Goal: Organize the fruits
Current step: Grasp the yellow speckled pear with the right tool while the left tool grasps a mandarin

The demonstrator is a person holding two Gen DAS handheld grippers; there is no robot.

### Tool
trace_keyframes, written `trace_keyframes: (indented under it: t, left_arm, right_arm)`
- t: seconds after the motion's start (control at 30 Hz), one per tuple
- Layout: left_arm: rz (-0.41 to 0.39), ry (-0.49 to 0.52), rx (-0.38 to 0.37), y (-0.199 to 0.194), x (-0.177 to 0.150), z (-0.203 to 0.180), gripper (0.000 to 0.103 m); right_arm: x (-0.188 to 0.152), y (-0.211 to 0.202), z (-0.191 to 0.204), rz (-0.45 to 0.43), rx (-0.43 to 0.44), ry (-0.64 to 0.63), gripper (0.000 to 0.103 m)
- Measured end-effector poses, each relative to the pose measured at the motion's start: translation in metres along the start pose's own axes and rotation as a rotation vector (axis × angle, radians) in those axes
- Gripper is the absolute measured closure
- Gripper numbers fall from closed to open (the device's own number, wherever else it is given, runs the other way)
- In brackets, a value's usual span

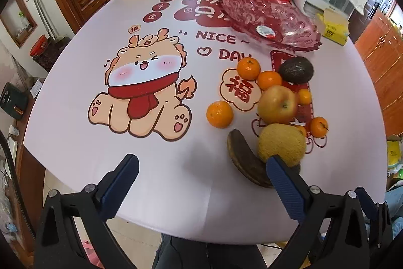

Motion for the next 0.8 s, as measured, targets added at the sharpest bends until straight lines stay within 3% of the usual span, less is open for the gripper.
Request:
trace_keyframes:
  t: [0.13,0.37,0.63,0.8]
  left_arm:
    - [0.018,-0.003,-0.011,0.019,0.013,0.006,0.005]
    - [0.09,0.049,-0.055,0.059,0.03,0.009,0.007]
    - [0.177,0.174,-0.104,0.099,0.053,0.015,0.024]
    - [0.225,0.238,-0.192,0.118,0.07,0.013,0.027]
  right_arm:
    - [0.007,0.02,0.006,0.019,0.036,0.006,0.002]
    - [0.02,0.056,0.016,0.062,0.043,0.063,0.013]
    - [0.024,0.098,0.024,0.133,-0.047,0.226,0.019]
    - [0.027,0.108,0.027,0.126,-0.134,0.297,0.02]
Point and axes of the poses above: each gripper's, at about its wrist camera, not at the fingertips, and y roughly the way its jaws point, z to its left, x to its top, the point moved 2 cm from there along y, roughly the way its jaws point, and after that the axes turned 12 degrees about y, right-handed, at the moved point
